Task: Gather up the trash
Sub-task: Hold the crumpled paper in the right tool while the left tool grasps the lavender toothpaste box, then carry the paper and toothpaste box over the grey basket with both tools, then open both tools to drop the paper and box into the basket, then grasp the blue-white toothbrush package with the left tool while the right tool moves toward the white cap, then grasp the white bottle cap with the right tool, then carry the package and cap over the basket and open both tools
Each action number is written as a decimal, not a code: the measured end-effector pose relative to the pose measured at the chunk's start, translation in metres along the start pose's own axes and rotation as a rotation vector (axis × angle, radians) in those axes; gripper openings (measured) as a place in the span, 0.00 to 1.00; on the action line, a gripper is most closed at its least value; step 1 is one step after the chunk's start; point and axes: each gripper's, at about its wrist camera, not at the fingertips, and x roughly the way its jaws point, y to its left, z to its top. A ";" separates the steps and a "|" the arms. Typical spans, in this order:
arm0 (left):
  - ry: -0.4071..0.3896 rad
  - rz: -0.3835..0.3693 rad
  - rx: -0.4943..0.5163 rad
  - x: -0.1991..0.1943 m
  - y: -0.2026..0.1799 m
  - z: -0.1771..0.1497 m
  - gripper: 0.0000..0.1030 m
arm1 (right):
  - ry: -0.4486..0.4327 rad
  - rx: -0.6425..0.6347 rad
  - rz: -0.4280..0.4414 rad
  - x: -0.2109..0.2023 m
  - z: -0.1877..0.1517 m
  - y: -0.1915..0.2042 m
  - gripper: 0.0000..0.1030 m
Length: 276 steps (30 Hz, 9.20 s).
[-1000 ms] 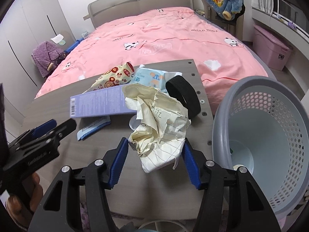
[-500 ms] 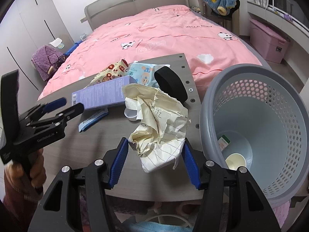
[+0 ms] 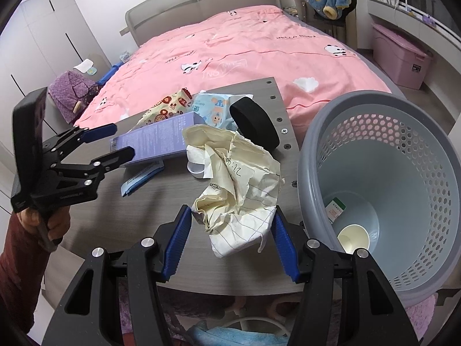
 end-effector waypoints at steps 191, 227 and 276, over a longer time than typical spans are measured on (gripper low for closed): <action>0.027 0.281 -0.554 -0.040 -0.082 -0.018 0.77 | -0.195 -0.016 -0.096 -0.037 0.010 -0.049 0.94; 0.049 0.273 -0.556 -0.025 -0.053 -0.059 0.22 | -0.075 -0.127 -0.058 0.017 0.007 0.018 0.94; -0.062 0.200 -0.447 -0.040 -0.093 0.012 0.22 | -0.179 -0.065 -0.195 -0.031 0.009 -0.027 0.29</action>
